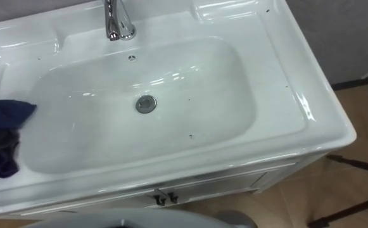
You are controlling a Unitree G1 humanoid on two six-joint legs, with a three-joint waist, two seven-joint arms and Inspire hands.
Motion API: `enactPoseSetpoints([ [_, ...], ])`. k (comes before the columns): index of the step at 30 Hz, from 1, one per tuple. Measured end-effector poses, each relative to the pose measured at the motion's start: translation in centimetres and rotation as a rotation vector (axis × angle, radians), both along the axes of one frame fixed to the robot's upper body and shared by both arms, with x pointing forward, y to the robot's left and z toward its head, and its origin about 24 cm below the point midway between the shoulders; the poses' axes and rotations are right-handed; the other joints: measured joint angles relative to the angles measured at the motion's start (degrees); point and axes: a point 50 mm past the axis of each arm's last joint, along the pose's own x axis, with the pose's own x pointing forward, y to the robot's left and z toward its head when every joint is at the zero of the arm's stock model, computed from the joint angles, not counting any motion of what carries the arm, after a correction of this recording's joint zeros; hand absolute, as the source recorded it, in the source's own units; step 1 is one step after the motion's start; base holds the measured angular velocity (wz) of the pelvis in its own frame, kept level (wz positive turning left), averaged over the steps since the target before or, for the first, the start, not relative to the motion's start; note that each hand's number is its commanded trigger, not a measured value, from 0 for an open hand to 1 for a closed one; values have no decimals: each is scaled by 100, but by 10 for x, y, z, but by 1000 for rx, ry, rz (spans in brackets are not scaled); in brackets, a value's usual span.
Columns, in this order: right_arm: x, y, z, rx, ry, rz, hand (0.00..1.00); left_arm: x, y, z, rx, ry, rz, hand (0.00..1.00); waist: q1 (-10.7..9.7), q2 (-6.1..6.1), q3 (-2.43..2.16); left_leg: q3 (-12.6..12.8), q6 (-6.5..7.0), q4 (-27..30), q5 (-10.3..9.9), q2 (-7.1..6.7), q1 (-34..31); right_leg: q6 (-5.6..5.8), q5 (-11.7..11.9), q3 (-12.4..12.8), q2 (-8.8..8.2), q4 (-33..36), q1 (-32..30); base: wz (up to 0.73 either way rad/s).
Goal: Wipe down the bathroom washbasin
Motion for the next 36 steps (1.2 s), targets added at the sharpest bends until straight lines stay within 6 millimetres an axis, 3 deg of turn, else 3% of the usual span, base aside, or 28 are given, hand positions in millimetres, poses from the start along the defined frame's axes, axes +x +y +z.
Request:
enactPoseSetpoints([
  [9,2,-2,0,-12,16,39,0,-14,20,8,4,-15,106,0,77,54,-8,-11,0,1,0,1,-18,0,-1,-69,-10,-1,5,1],
  [13,-3,-3,1,-26,26,40,0,-20,33,1,-8,28,153,0,201,65,-7,-84,0,-23,0,0,46,1,-2,-116,-11,-23,84,5],
  [17,-8,-6,2,-46,37,36,0,-38,47,-22,-65,115,216,0,524,96,-39,-88,0,-34,0,-19,34,15,-15,-141,-29,4,56,5],
  [21,-8,-8,4,-53,30,95,0,-66,67,-51,-198,186,328,0,677,119,-60,-221,1,-34,1,-64,-10,52,-39,-294,-104,57,-18,19],
  [26,-2,-7,4,-40,34,182,0,-90,80,-61,-266,175,432,0,983,68,-90,-238,33,-31,20,-137,-84,95,-131,-327,-203,218,-150,7],
  [31,0,-3,3,1,42,239,0,-123,88,-91,-351,266,558,0,1035,55,-98,-304,43,-32,26,-193,-82,128,-162,-375,-233,312,-158,8],
  [36,-7,1,3,37,52,242,0,-174,79,-142,-548,415,696,0,940,-49,-85,-374,70,-9,40,-248,-115,167,-211,-357,-314,396,-195,6],
])
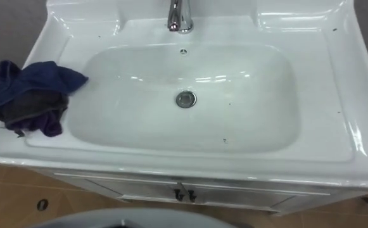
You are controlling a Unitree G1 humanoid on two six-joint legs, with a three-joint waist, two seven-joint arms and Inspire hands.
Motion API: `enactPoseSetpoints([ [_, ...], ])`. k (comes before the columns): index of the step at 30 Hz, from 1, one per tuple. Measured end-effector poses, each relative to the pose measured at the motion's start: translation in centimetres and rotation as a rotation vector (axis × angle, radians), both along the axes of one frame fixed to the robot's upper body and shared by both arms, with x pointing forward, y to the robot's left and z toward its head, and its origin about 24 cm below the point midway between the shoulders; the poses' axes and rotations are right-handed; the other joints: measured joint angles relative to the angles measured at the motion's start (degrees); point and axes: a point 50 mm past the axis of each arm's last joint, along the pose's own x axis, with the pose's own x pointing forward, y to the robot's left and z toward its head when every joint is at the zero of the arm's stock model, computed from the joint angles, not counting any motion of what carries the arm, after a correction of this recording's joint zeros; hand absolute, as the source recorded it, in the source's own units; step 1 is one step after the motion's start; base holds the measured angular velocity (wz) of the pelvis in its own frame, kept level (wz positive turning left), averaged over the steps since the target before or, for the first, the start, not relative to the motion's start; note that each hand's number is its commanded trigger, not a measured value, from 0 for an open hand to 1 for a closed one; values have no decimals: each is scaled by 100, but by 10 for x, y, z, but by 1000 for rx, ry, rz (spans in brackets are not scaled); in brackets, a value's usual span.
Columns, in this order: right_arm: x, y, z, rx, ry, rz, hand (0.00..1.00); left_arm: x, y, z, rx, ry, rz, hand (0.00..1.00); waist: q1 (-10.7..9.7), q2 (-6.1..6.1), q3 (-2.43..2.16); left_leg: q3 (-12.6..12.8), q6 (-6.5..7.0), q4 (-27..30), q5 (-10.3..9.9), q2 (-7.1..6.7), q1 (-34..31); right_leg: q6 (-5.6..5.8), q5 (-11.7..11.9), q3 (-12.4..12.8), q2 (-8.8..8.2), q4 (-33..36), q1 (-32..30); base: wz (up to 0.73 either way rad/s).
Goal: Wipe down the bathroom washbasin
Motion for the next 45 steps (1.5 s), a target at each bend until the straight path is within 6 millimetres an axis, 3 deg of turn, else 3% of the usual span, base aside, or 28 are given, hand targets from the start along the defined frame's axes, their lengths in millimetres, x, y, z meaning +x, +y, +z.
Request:
enactPoseSetpoints([
  [4,-4,1,0,10,14,-6,0,-22,-11,-27,-118,81,48,0,-54,-61,4,-111,14,66,-8,-37,-57,22,-19,-39,-56,26,-1,10],
  [8,-1,3,-1,25,5,1,0,-40,-39,-60,-248,201,45,0,-124,-142,14,-119,35,61,-17,-57,-6,43,-34,-45,-84,96,13,1],
  [11,4,4,-1,34,-15,-25,0,-50,-65,-81,-346,309,-13,0,-276,-178,16,-118,158,39,-79,-42,-7,47,-32,-64,-67,115,22,0],
  [15,2,5,-2,42,-15,-68,0,-63,-101,-107,-518,392,-46,0,-512,-258,11,-114,178,16,-94,-47,45,60,-39,-86,-78,117,97,2],
  [22,-5,11,-4,72,23,-80,0,-61,-128,-126,-726,446,-194,0,-728,-461,18,-22,180,51,-94,-38,62,62,-36,-56,-77,89,112,-4],
  [30,0,20,-7,63,7,-92,0,-49,-145,-137,-871,453,-285,0,-827,-468,30,41,212,-62,-120,-26,180,101,-15,8,-45,-5,192,-3],
  [36,1,20,-8,32,-4,-158,0,-52,-160,-144,-964,459,-291,0,-920,-462,43,81,223,-52,-123,-34,194,120,-3,29,-47,-26,242,-3],
  [45,-10,33,-11,39,59,-177,0,-71,-172,-151,-1170,519,-248,0,-900,-520,42,99,223,-33,-123,-58,193,146,-76,33,-79,-34,191,0],
])
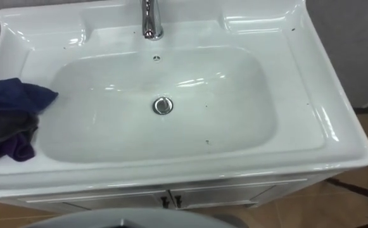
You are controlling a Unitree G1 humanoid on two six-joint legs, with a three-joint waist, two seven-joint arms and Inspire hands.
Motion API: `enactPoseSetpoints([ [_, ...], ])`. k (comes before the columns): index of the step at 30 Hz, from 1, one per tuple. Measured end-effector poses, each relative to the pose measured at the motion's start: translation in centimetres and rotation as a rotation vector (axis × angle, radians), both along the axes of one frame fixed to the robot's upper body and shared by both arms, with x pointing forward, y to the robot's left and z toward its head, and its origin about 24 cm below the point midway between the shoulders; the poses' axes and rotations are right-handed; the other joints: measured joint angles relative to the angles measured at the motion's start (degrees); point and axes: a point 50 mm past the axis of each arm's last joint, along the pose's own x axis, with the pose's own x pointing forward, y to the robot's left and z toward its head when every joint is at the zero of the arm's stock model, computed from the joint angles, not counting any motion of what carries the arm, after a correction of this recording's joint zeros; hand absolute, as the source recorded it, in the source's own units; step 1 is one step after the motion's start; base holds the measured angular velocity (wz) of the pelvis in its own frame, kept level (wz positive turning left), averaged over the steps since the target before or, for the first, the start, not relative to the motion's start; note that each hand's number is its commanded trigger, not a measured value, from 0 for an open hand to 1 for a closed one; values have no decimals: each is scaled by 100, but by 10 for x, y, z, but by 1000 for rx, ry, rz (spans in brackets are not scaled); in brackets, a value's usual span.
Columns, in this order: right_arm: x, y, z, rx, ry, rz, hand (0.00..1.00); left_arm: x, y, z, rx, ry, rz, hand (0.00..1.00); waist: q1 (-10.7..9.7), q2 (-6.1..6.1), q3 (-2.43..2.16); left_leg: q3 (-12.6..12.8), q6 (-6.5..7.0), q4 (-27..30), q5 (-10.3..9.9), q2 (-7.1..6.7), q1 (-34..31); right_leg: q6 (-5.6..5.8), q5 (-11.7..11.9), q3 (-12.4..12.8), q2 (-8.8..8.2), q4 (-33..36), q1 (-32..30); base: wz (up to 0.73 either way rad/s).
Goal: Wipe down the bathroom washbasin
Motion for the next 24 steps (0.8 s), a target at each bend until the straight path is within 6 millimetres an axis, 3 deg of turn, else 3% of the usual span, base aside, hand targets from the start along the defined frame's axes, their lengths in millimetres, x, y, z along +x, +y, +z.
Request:
enactPoseSetpoints([
  [5,-2,2,0,7,28,27,0,-2,-3,-2,-60,25,5,0,0,-77,9,0,0,11,0,-21,-5,14,-17,4,-24,22,-7,0],
  [12,14,3,-1,11,14,80,0,25,-9,-6,-130,9,-93,0,-23,-153,57,8,1,169,0,-80,-158,45,-26,-6,-110,135,-122,0],
  [18,25,3,-1,14,-1,148,0,51,-15,-9,-208,-1,-239,0,-42,-80,52,14,68,175,-40,-73,-157,60,-13,-9,-93,131,-107,2],
  [24,25,3,-1,16,3,142,0,49,-19,-10,-275,35,-259,0,-72,14,49,73,80,192,-48,-82,-163,71,-7,1,-120,154,-94,-3],
])
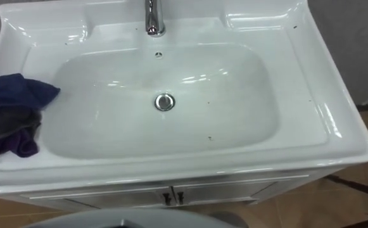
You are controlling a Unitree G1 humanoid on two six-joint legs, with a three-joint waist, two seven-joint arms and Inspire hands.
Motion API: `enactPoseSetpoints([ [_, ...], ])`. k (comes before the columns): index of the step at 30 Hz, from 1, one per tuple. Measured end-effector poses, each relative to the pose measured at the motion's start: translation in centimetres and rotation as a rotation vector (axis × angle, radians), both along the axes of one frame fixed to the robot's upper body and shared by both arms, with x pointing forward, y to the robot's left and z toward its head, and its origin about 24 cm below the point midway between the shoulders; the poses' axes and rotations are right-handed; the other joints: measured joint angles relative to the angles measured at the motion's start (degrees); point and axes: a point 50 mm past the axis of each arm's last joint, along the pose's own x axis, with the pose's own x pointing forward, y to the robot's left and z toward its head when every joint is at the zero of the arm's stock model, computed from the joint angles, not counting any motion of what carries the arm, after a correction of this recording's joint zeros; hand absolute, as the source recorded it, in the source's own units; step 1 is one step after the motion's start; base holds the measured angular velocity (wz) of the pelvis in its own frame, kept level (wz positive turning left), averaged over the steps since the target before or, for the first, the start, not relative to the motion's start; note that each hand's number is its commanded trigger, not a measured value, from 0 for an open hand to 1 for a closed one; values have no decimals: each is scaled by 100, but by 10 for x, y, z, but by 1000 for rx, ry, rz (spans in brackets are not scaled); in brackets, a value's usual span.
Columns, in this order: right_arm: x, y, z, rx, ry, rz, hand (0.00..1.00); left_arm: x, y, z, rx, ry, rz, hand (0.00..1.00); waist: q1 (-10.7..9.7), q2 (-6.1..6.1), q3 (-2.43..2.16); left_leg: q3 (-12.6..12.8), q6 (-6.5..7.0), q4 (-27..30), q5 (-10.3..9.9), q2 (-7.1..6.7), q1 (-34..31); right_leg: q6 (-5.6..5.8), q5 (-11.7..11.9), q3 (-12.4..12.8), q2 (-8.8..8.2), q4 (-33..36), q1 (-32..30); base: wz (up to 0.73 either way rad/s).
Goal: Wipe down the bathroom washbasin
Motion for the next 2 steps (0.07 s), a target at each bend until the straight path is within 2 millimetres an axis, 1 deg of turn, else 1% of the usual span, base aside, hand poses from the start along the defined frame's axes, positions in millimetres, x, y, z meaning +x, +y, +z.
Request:
enactPoseSetpoints([
  [2,-1,0,0,-1,2,-8,0,-2,-1,0,-15,12,-4,0,-18,5,-4,15,0,5,0,0,7,7,-4,10,-5,20,2,-2],
])
